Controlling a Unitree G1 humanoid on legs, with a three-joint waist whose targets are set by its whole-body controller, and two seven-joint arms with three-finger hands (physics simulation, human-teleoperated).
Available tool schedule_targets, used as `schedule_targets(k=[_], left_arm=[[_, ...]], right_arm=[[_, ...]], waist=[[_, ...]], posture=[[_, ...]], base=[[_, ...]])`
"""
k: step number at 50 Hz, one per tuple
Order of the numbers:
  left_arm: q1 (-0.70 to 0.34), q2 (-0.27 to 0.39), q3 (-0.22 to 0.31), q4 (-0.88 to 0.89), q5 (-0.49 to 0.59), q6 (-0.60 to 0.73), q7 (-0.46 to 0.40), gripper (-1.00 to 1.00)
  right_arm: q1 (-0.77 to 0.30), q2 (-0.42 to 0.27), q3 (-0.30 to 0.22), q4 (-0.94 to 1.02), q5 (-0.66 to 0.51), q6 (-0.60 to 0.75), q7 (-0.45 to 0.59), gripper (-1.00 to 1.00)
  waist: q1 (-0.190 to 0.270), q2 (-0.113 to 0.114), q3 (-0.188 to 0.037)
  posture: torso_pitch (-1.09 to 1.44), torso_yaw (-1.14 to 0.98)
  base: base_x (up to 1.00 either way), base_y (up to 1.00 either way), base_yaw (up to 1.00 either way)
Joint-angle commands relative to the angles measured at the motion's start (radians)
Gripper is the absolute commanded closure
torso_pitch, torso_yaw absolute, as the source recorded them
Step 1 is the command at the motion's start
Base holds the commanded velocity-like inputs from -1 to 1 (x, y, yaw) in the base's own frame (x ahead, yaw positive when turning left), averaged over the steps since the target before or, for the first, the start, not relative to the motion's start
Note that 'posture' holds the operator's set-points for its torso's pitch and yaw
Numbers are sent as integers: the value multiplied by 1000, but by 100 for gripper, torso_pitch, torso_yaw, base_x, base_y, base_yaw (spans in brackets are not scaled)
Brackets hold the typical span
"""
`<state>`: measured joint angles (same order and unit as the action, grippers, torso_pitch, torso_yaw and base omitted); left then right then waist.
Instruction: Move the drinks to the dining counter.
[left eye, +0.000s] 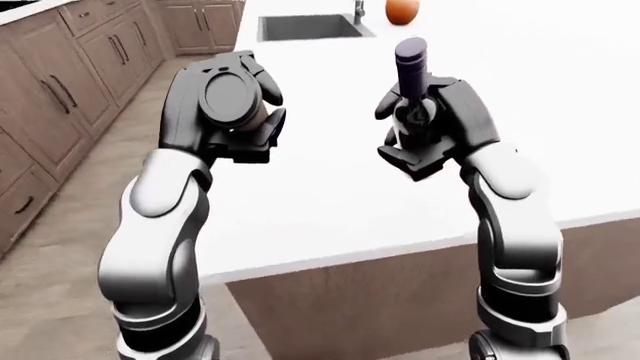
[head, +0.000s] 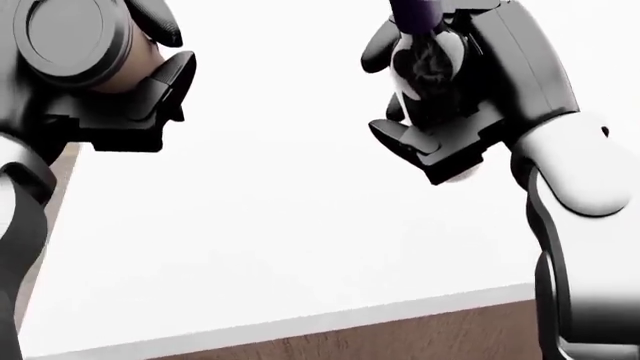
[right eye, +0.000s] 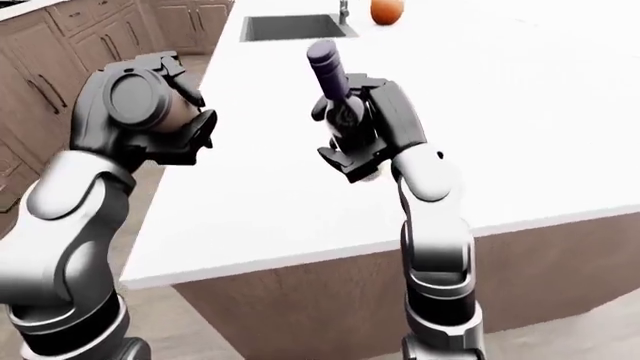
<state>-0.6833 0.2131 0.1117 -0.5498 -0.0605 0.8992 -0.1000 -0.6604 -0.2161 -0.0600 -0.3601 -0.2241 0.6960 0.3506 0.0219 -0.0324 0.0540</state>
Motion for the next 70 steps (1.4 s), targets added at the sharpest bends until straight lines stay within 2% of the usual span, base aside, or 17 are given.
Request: schedule_targets(k=[1, 3, 4, 5, 6, 9, 12, 13, 15, 16, 17, 22, 38, 47, 53, 60, 70], left_arm=[[-32, 5, 8, -32, -5, -26, -3, 86], [-33, 5, 7, -32, -5, -26, -3, 86], [-34, 5, 7, -33, -5, -25, -3, 86], [-35, 5, 5, -30, -4, -28, -3, 85], [-38, 4, 4, -24, -3, -31, -2, 86], [-42, 2, 1, -15, 1, -38, -1, 86], [-43, 2, 3, -17, 1, -36, -4, 87], [-43, 2, 5, -17, 0, -34, -4, 86], [-44, 2, 4, -17, -1, -34, -3, 86], [-44, 1, 3, -17, 0, -35, -2, 87], [-42, 1, 3, -16, 0, -37, -2, 86], [-34, 7, 9, -21, -1, -38, -7, 87], [-20, -3, 3, -32, 0, -37, -8, 84], [-29, -16, -13, -26, 2, -37, -7, 84], [-27, -21, -12, -41, 3, -24, -10, 84], [-10, -30, -19, -51, 10, -27, -10, 84], [6, -23, -5, -66, 4, -23, -23, 84]], right_arm=[[-40, -17, -42, -59, -12, -46, -31, 100], [-43, -18, -43, -60, -11, -44, -31, 100], [-44, -18, -42, -59, -12, -44, -32, 100], [-46, -18, -42, -55, -11, -46, -32, 100], [-47, -19, -42, -52, -11, -48, -32, 100], [-54, -19, -42, -42, -10, -52, -34, 100], [-66, -27, -45, -44, -14, -41, -38, 100], [-68, -24, -45, -44, -10, -42, -39, 100], [-72, -24, -45, -41, -11, -41, -41, 100], [-71, -26, -44, -41, -13, -40, -41, 100], [-69, -26, -44, -40, -15, -40, -44, 100], [-63, -28, -44, -48, -25, -33, -46, 100], [-64, -47, -51, -79, -63, 23, -25, 100], [-72, -76, -93, -31, -45, 41, -49, 100], [-87, -99, -133, 55, 21, 9, -120, 100], [-78, -125, -146, 159, 93, -100, -184, 100], [-106, -133, -127, 329, 138, -236, -221, 100]], waist=[[-7, -7, -28], [-13, -77, -47], [-15, -26, -35], [-7, -46, -36], [-6, -45, -39], [-2, -17, -43], [-25, 15, -22], [-33, 33, -23], [-42, 92, -35], [-39, 51, -19], [-37, 56, -23], [-28, 39, -31], [-24, 35, -34], [-21, 30, -30], [-21, 27, -31], [-20, 25, -31], [-21, 23, -34]], posture=[[0, 0], [0, 0], [0, 0], [0, 0], [0, 0], [0, 0], [0, 0], [0, 0], [0, 0], [0, 0], [0, 0], [0, 0], [0, 0], [0, 0], [0, 0], [0, 0], [0, 0]], base=[[0, 0, 69], [0, 0, 67], [0, 0, 67], [0, 0, 68], [0, 0, 67], [0, 0, 68], [0, 0, 9], [0, 0, 0], [0, 0, 0], [0, 0, 0], [0, 0, 0], [0, 0, 0], [0, 0, 0], [0, 0, 0], [0, 0, 0], [0, 0, 0], [0, 0, 0]])
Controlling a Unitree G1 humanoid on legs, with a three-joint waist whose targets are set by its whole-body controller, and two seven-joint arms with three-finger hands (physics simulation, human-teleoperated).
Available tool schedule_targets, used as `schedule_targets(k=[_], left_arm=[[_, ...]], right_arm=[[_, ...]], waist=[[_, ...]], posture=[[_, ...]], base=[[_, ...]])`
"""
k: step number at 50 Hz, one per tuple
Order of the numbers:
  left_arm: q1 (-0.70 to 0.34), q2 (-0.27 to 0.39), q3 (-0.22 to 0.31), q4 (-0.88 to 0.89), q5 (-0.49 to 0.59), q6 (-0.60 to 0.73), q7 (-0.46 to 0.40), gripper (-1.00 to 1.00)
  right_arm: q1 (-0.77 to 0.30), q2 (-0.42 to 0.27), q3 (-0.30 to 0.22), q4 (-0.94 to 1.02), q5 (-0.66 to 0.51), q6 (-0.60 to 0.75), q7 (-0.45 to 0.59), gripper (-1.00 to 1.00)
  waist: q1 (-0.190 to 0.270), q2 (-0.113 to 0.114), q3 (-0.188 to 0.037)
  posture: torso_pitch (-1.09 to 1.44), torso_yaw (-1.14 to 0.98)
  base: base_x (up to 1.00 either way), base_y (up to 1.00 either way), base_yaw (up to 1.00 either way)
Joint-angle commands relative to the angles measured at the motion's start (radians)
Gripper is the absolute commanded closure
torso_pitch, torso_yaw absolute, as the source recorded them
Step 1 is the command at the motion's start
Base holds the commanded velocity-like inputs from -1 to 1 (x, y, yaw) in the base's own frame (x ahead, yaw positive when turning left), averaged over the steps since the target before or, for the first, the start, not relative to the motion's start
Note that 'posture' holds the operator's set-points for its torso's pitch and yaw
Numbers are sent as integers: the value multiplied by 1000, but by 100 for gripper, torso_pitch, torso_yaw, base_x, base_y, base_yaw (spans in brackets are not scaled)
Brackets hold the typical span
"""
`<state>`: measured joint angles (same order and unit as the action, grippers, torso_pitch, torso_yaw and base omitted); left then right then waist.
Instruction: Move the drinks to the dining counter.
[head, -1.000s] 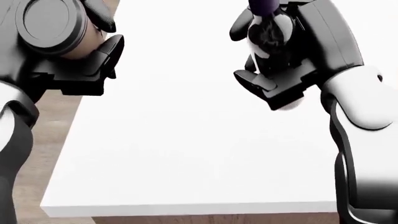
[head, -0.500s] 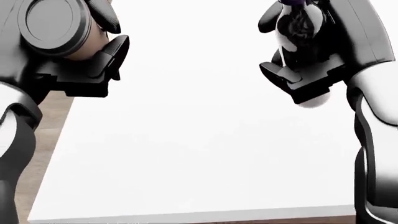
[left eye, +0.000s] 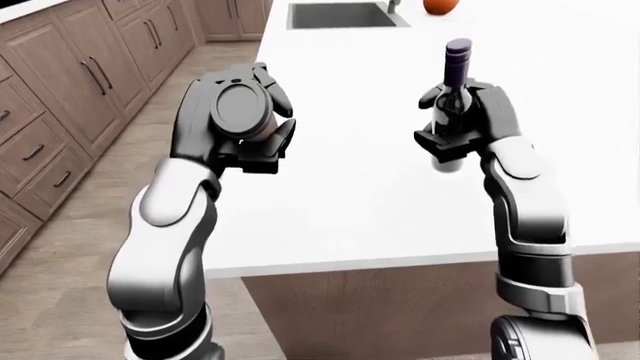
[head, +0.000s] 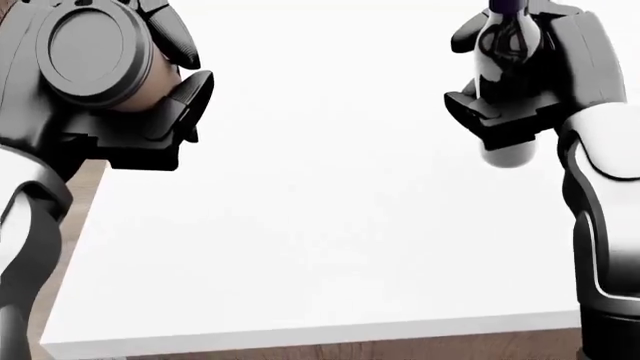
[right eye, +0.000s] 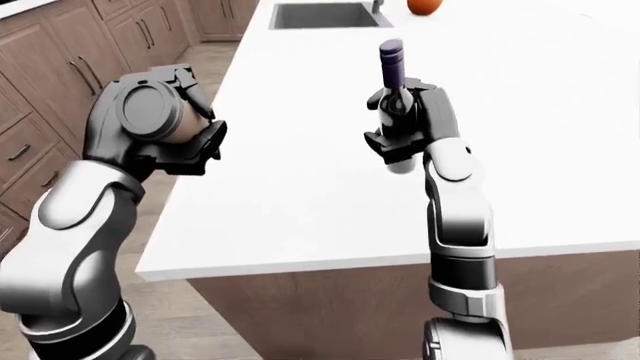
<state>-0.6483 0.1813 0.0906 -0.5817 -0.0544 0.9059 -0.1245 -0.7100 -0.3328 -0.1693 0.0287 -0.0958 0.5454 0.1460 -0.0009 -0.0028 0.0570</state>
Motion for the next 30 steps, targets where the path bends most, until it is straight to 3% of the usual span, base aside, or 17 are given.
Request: schedule_targets(k=[1, 22, 23, 30], left_arm=[[-29, 12, 22, -41, -7, -21, -2, 84], [-32, 14, 17, -43, -10, -17, 4, 83], [-27, 6, 7, -34, -5, -29, 11, 84], [-25, 19, 28, -52, -18, -10, -2, 84]], right_arm=[[-63, -16, -15, -48, 11, -92, -17, 100], [-111, 13, 10, 142, 27, -280, -48, 100], [-109, 36, 9, 200, 38, -343, -73, 100], [-108, 48, 27, 271, 46, -431, -87, 100]], waist=[[1, -6, -37], [4, -8, -40], [4, -7, -40], [2, -6, -42]], posture=[[0, 0], [0, 0], [0, 0], [0, 0]], base=[[0, 0, 0], [0, 0, 0], [0, 0, 0], [0, 0, 0]])
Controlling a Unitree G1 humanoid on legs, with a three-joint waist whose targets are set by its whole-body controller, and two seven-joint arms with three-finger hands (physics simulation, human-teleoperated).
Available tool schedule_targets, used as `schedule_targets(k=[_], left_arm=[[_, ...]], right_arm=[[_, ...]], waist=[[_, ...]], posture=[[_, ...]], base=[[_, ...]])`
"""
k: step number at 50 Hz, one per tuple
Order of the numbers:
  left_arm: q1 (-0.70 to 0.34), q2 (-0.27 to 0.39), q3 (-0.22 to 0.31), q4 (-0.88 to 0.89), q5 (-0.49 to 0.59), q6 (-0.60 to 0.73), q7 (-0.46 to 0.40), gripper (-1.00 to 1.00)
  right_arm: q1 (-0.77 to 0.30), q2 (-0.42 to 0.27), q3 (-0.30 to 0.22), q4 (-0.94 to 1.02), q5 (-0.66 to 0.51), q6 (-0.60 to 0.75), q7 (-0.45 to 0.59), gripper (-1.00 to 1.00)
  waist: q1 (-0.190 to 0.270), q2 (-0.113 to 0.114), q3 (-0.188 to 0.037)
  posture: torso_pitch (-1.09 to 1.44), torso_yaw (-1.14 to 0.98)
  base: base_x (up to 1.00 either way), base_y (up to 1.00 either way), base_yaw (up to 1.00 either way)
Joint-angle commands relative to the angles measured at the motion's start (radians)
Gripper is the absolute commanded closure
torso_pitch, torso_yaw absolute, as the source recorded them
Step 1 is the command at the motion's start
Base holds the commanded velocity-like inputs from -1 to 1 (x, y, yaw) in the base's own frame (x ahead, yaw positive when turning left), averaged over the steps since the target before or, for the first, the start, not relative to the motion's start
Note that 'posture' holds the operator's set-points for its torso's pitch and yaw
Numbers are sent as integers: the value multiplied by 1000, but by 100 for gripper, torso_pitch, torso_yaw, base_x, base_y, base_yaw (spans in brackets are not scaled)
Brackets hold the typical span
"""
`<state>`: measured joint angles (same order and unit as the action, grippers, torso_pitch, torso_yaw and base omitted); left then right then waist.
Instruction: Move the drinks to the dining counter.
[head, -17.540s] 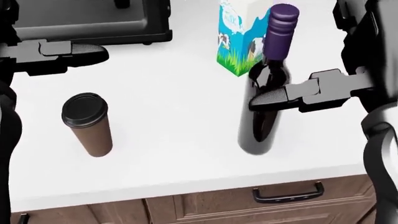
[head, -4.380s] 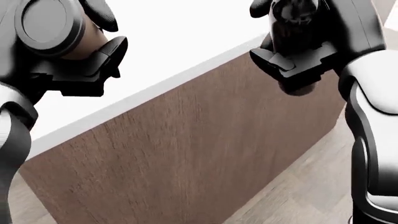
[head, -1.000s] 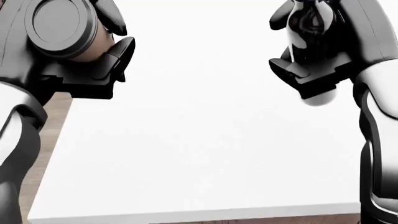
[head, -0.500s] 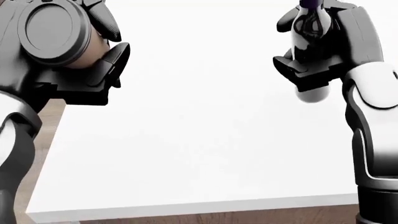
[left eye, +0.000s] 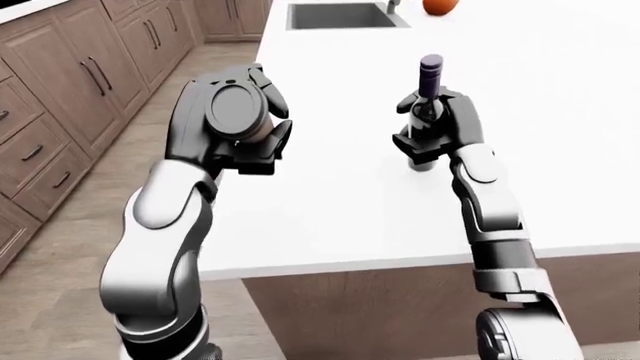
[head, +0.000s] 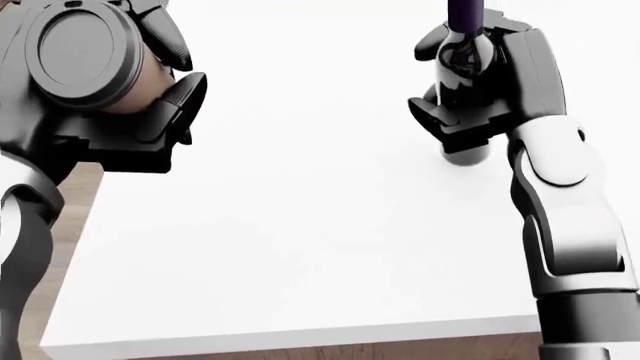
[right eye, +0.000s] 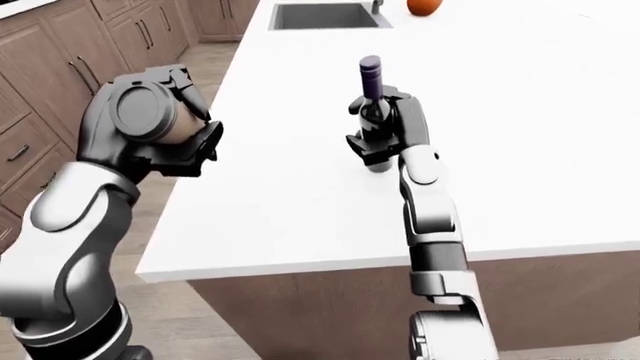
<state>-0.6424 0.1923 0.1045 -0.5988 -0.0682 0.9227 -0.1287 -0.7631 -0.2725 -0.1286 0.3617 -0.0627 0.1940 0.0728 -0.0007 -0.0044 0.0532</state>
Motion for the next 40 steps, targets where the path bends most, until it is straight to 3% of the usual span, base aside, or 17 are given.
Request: schedule_targets(k=[1, 8, 14, 19, 28, 36, 40], left_arm=[[-31, 11, 18, -37, -7, -24, 2, 84], [-35, 25, 26, -31, -21, -25, 4, 84], [-37, 4, -8, -5, 0, -54, 23, 84], [-36, 1, -4, -3, 7, -58, 15, 84], [-23, -6, -6, -7, 16, -65, 13, 84], [-25, 19, 26, -27, -12, -39, -1, 84], [-17, 9, 4, -15, -2, -58, 12, 84]], right_arm=[[-55, -11, -14, -55, 14, -87, -14, 100], [-52, -4, -11, -16, 15, -144, -24, 100], [-38, 4, -10, -4, 18, -175, -36, 100], [-31, 8, -12, -3, 25, -182, -44, 100], [-25, -2, -16, -37, 30, -143, -54, 100], [-49, -17, -21, -24, 29, -109, -57, 100], [-47, -21, -26, -35, 34, -80, -60, 100]], waist=[[1, -3, -38], [1, -3, -37], [2, -5, -38], [2, -7, -39], [4, -8, -40], [3, -7, -38], [5, -7, -38]], posture=[[0, 0], [0, 0], [0, 0], [0, 0], [0, 0], [0, 0], [0, 0]], base=[[0, 0, 0], [0, 0, 0], [0, 0, 0], [0, 0, 0], [0, 0, 0], [0, 0, 0], [0, 0, 0]])
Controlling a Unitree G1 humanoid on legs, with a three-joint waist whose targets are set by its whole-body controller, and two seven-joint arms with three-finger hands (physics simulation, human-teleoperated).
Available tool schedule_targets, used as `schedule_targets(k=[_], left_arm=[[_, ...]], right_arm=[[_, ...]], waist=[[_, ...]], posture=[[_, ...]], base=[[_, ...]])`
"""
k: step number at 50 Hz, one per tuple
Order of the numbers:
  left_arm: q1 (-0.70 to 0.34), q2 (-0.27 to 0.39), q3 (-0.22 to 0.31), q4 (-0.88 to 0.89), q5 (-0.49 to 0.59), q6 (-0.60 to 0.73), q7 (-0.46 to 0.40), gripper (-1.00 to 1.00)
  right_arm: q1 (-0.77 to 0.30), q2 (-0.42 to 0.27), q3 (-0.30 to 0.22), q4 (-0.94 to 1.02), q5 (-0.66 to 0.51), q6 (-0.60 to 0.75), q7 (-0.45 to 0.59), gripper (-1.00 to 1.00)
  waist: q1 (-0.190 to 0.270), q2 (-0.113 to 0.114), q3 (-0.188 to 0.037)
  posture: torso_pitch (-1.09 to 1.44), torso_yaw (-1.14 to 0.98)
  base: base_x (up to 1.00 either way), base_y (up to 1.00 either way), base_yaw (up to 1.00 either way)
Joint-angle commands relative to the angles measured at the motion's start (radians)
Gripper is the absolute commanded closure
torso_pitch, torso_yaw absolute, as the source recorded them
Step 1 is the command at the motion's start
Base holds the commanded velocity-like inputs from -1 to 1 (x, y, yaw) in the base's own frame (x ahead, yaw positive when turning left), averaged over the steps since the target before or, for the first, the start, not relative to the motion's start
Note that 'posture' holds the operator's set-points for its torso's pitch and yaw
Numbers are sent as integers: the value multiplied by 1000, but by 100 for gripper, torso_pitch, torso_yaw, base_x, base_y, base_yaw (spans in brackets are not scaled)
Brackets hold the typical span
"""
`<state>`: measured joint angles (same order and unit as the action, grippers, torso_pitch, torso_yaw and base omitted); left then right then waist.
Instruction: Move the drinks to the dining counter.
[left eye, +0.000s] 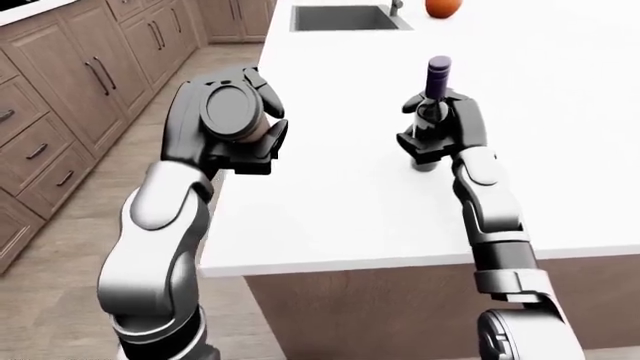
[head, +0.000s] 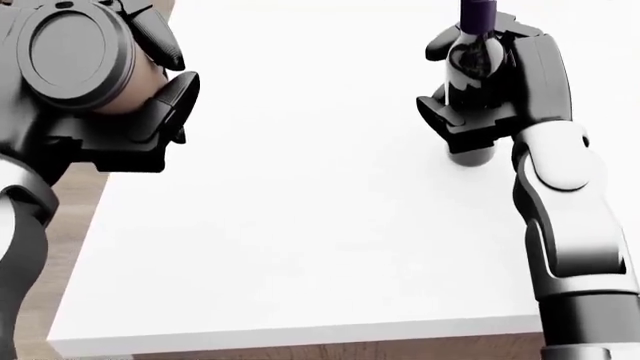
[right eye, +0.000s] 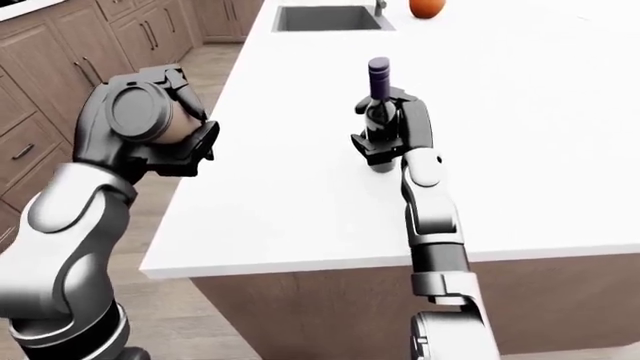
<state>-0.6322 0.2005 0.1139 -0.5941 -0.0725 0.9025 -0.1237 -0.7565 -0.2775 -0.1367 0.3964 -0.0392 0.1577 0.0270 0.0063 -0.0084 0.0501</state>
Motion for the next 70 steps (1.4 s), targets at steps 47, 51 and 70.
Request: schedule_targets(k=[47, 51, 70], left_arm=[[-27, -4, 0, -6, 10, -47, 6, 85], [-31, -4, -1, -4, 10, -46, 7, 85], [-30, -17, -15, 7, 28, -59, 9, 85]], right_arm=[[-19, -22, -24, -132, 24, 22, -25, 33], [-15, -23, -26, -145, 25, 31, -25, 4], [-15, -23, -25, -149, 22, 34, -20, -87]], waist=[[-2, -4, -34], [-2, -4, -35], [-2, -9, -38]], posture=[[0, 0], [0, 0], [0, 0]], base=[[0, 0, 0], [0, 0, 0], [0, 0, 0]])
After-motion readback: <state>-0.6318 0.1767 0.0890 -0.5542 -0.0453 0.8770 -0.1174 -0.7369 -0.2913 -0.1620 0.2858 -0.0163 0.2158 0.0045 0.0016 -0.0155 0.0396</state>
